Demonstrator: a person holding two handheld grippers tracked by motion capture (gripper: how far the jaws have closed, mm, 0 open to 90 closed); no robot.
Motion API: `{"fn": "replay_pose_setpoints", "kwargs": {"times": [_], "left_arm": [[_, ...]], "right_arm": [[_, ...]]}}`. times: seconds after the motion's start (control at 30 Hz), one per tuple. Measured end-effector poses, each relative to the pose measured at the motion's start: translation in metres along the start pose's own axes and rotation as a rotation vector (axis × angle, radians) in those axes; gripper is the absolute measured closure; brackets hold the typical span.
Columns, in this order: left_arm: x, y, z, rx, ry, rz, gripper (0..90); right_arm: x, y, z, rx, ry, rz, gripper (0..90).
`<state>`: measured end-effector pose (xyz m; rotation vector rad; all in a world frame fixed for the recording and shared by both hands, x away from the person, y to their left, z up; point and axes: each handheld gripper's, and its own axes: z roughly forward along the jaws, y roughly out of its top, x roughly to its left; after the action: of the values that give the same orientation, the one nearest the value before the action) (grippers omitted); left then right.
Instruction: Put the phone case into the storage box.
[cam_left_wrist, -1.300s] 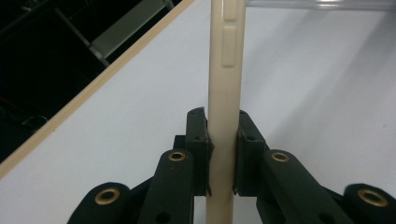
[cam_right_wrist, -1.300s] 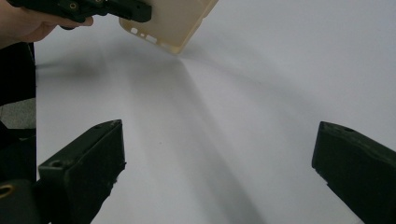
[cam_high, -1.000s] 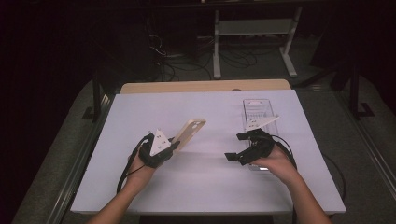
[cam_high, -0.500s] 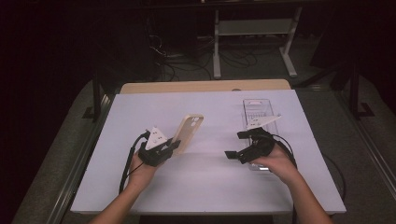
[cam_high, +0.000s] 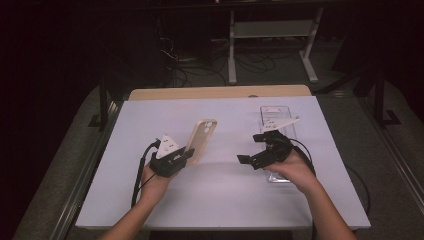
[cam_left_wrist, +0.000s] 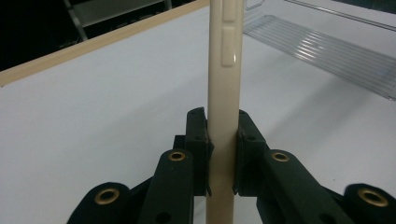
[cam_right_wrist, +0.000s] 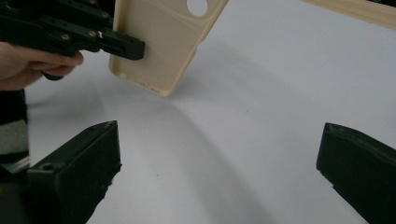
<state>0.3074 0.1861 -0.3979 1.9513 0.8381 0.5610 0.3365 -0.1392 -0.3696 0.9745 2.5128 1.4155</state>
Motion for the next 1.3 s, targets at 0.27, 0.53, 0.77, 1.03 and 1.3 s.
{"fn": "replay_pose_setpoints", "kwargs": {"times": [0.27, 0.53, 0.77, 1.03, 1.3], "left_arm": [[0.004, 0.001, -0.003, -0.007, 0.015, -0.005, 79.1], [0.005, 0.001, -0.003, -0.022, 0.025, -0.009, 79.1], [0.004, 0.000, -0.001, -0.032, 0.030, -0.016, 79.1], [0.002, -0.001, -0.001, -0.033, 0.048, -0.013, 79.1], [-0.001, -0.003, 0.000, -0.041, 0.055, -0.012, 79.1]], "right_arm": [[0.003, 0.014, 0.017, 0.026, 0.016, 0.032, 0.0], [0.000, 0.024, 0.033, 0.026, 0.035, 0.054, 0.0], [-0.003, 0.029, 0.045, 0.024, 0.034, 0.069, 0.0], [0.000, 0.029, 0.062, -0.009, 0.060, 0.121, 0.0], [0.002, 0.029, 0.067, -0.042, 0.094, 0.155, 0.0]]}}
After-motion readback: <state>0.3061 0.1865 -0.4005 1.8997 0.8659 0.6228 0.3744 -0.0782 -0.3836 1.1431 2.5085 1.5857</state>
